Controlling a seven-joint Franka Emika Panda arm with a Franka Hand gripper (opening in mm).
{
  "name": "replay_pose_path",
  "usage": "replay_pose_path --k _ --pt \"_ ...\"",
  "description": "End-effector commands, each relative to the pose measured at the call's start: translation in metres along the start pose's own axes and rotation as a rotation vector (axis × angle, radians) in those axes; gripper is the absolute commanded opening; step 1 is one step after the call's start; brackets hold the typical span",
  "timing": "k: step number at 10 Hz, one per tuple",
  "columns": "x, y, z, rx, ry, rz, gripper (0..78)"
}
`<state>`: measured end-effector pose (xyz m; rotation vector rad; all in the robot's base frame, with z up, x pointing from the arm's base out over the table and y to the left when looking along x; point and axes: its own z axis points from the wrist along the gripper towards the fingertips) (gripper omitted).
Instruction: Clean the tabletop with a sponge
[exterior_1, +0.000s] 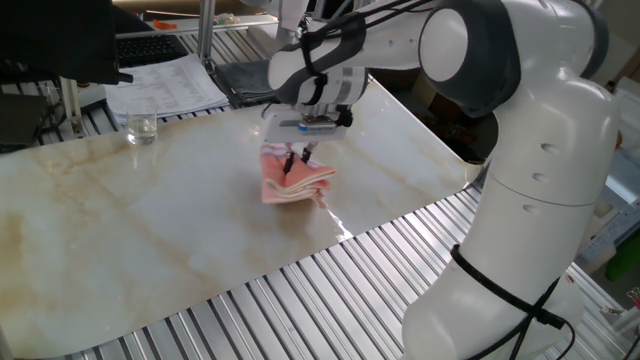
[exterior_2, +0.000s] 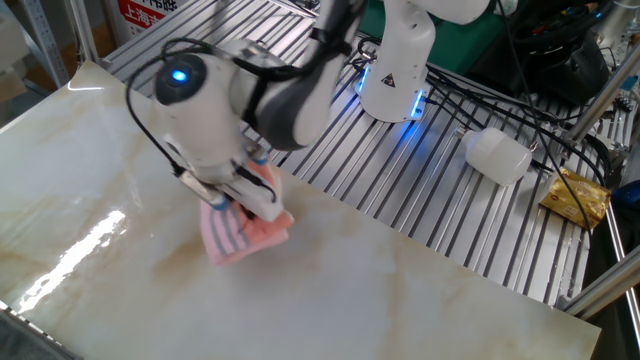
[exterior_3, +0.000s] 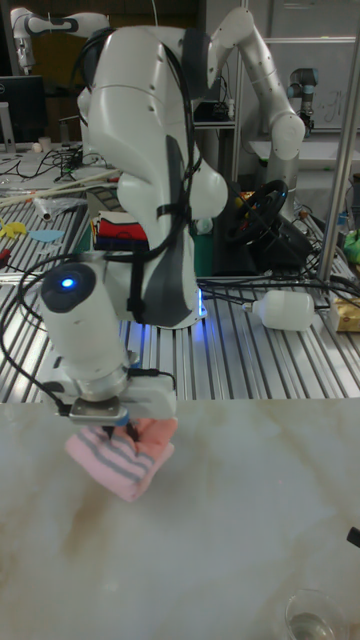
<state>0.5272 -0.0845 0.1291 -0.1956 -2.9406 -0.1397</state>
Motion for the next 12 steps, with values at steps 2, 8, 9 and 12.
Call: replay_pose_path --k 2,8,9,12 --pt "0.0103 0.0944 0.0031 0.053 -0.050 -0.020 1.2" --pt "0.0044 0.0940 0.0059 0.078 -0.075 -0.076 1.2" --pt "0.0044 0.0940 0.0059 0.101 -0.047 -0.099 1.2" --pt "0.0044 0.0940 0.0059 0.074 -0.047 -0.219 1.2"
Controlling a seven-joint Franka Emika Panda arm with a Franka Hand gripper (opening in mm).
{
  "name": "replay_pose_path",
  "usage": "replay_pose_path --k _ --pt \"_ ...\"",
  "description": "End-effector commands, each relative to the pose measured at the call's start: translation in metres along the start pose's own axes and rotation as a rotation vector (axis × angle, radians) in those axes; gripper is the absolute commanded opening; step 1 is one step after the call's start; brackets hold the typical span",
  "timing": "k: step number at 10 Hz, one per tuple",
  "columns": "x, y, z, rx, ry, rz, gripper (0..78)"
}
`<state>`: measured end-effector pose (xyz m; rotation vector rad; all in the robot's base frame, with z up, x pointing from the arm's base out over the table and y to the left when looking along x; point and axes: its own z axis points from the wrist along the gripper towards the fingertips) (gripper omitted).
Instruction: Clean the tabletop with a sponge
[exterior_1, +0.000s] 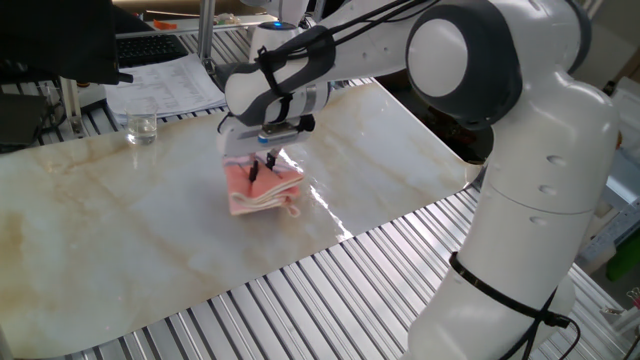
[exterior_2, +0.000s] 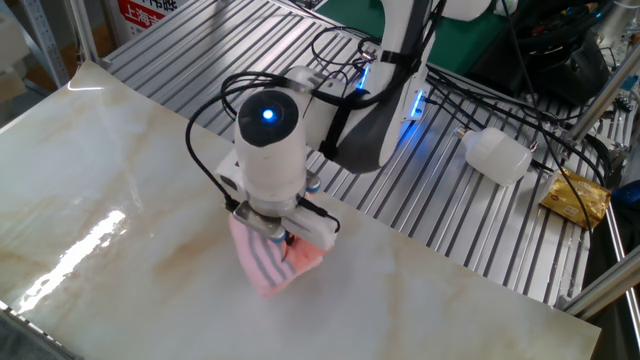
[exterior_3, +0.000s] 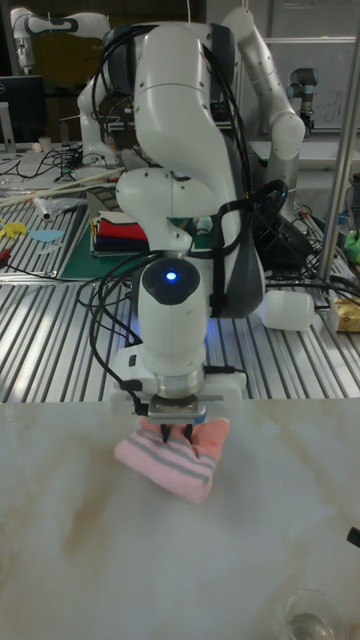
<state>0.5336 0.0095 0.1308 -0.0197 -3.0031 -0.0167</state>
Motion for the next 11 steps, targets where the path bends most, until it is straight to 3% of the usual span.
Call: replay_pose_path --k 1,4,5,8,9,11 --pt "-0.002 0.007 0.000 -0.035 -0.017 -0.083 1.2" --pt "0.002 0.058 -0.001 -0.037 -0.029 0.044 1.2" --pt "0.005 0.067 -0.004 -0.039 -0.031 0.086 1.2" --pt "0.007 0.069 -0.007 -0.038 -0.068 0.126 1.2" --pt "0.009 0.067 -0.011 -0.033 -0.095 0.139 1.2" --pt "0.013 0.063 -0.018 -0.022 -0.097 0.150 1.2"
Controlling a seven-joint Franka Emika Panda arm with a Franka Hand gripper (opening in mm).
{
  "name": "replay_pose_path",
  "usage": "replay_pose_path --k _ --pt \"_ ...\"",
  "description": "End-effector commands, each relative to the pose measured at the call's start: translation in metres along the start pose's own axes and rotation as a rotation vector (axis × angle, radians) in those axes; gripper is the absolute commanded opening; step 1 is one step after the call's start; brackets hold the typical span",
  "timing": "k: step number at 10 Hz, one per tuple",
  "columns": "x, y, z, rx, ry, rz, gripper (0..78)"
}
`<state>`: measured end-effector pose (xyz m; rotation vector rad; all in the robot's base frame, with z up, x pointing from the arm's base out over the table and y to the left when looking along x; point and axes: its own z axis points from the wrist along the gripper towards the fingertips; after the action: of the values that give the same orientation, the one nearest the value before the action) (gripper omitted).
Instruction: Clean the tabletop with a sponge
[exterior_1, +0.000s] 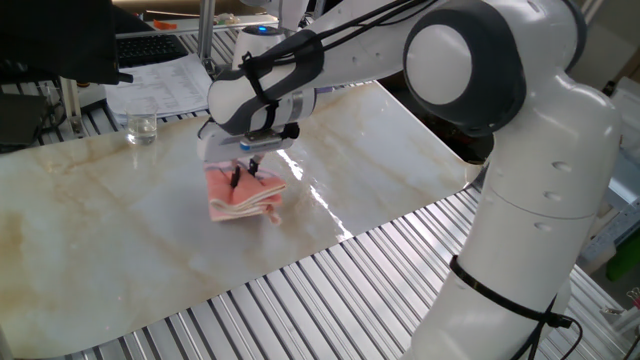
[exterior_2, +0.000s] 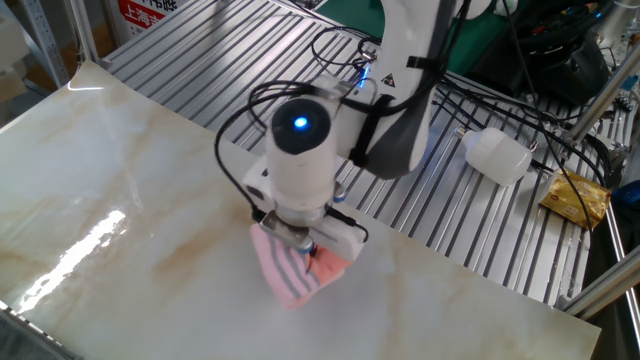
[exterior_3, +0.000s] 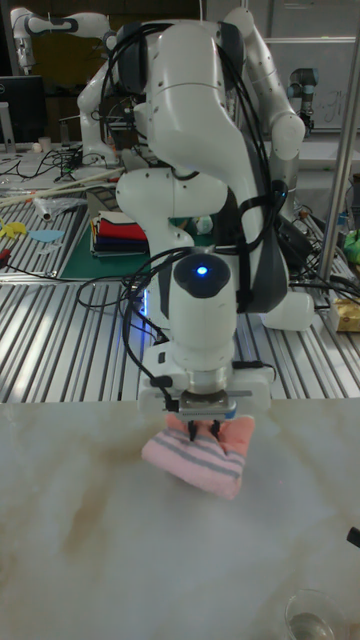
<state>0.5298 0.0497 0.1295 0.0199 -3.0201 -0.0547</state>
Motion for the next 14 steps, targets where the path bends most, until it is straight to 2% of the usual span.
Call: replay_pose_path --k 1,2,5,9,14 --pt "0.010 0.021 -0.024 0.022 -0.095 0.183 1.2" --pt "0.011 0.020 -0.025 0.044 -0.106 0.182 1.2" --pt "0.006 0.002 -0.021 0.061 -0.120 0.142 1.2" --pt "0.005 -0.001 -0.021 0.063 -0.118 0.141 1.2" --pt "0.003 0.003 -0.018 0.051 -0.097 0.112 1.2"
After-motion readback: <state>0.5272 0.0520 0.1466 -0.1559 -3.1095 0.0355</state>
